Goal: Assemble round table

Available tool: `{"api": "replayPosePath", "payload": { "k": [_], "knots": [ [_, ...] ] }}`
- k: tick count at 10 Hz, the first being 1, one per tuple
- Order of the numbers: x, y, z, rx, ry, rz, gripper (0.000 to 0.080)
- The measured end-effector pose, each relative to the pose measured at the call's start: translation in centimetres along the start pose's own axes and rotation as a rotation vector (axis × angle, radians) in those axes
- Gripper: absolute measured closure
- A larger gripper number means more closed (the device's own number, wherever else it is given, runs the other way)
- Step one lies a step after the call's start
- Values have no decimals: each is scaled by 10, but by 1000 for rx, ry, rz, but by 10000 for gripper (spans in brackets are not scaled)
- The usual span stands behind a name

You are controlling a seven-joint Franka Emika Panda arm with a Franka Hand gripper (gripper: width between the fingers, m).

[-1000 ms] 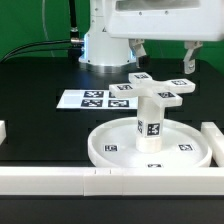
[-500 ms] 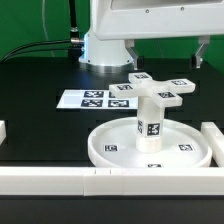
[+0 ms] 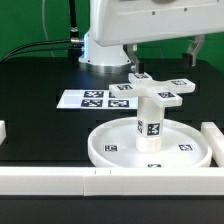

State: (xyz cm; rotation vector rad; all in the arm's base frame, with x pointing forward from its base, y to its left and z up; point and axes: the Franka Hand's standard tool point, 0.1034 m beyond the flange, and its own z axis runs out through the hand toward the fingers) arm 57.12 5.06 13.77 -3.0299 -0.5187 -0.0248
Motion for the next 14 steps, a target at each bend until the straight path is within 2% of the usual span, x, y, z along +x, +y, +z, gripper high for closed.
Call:
{"api": "replayPosePath", "payload": {
  "k": [2, 5, 9, 14],
  "knots": [
    [0, 1, 0, -1, 0, -89, 150],
    [-2, 6, 4, -11, -6, -427, 150],
    [-3, 11, 4, -28, -9, -668, 150],
    [-5, 13, 18, -37, -15, -697, 150]
  ]
}}
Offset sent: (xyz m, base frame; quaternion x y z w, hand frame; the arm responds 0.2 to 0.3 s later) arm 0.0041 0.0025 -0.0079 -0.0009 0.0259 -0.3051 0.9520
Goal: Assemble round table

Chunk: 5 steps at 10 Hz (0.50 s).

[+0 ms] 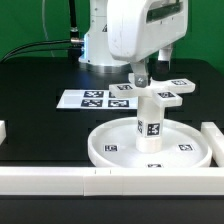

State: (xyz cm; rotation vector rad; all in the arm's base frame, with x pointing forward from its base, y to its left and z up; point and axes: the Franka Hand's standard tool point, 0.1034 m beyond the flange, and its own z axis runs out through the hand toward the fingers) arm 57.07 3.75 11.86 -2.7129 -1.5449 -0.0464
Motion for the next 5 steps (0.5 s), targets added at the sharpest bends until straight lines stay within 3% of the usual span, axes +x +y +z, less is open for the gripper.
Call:
{"api": "replayPosePath", "payload": {
  "k": [5],
  "knots": [
    [-5, -4, 8, 4, -7, 6, 150]
  ]
}}
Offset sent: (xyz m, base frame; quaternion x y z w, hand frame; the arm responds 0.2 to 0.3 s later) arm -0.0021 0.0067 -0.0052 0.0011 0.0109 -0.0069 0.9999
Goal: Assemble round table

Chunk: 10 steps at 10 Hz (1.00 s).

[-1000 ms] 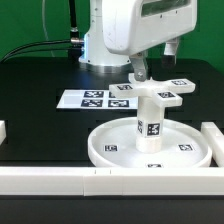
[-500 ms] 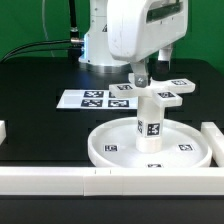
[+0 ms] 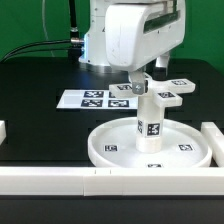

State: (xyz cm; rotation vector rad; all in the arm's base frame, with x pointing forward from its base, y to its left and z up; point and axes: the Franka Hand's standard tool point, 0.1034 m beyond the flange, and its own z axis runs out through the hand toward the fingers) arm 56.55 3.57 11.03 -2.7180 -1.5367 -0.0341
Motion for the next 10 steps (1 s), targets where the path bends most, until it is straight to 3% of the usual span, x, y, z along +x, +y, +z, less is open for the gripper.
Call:
{"api": "replayPosePath", "payload": {
  "k": [5, 7, 10],
  "knots": [
    [-1, -2, 4, 6, -6, 7, 150],
    [-3, -1, 5, 8, -7, 9, 362],
    [-4, 0, 5, 8, -7, 22, 361]
  ]
}}
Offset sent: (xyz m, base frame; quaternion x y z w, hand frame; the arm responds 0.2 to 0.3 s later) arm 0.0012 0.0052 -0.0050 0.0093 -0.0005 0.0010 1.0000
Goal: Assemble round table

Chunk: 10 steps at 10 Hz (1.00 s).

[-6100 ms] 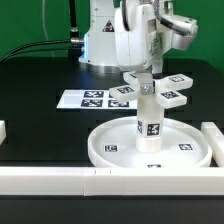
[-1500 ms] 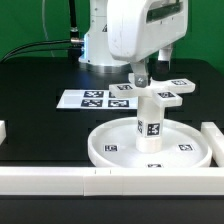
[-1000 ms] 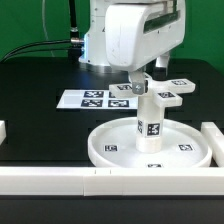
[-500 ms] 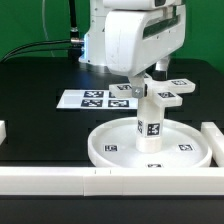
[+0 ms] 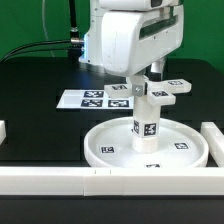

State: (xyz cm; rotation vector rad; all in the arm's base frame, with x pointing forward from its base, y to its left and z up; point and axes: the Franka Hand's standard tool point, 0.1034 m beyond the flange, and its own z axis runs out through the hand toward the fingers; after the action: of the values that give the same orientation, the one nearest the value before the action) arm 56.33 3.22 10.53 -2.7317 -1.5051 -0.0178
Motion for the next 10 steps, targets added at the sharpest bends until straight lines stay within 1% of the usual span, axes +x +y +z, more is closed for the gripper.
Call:
{"api": "replayPosePath", "payload": {
  "k": [3, 6, 8, 10],
  "knots": [
    [0, 0, 0, 0, 0, 90, 361],
    [-4, 0, 1, 4, 9, 474, 361],
    [-2, -1, 2, 1, 24, 710, 360],
    [-1, -2, 2, 14, 33, 975, 360]
  ]
}}
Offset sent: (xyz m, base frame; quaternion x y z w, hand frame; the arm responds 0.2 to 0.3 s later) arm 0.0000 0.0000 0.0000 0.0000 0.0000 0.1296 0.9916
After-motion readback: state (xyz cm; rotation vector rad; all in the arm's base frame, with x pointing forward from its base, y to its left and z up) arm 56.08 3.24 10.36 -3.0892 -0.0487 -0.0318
